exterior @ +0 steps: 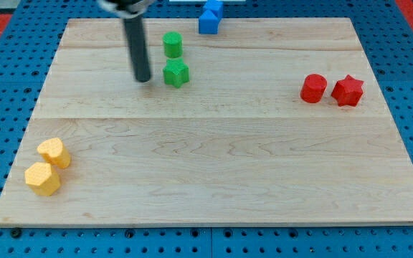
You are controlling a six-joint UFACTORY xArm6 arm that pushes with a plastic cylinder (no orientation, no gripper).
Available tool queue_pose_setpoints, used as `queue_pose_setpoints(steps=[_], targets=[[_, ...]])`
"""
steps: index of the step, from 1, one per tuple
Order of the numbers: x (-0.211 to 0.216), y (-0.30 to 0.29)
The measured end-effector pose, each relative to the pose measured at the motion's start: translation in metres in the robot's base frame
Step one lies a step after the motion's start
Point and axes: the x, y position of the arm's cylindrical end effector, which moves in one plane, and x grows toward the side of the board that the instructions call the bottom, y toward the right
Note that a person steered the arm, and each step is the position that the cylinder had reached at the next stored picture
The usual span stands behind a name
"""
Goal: Move the green blocks to the bottom left of the blue blocks
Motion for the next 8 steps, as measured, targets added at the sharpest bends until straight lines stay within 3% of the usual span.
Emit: queue_pose_setpoints(steps=[1,2,3,5,8], targets=[[0.015,0.067],[-0.018,0.092],[-0.075,0.063],[0.000,0.036],[0.013,0.123]])
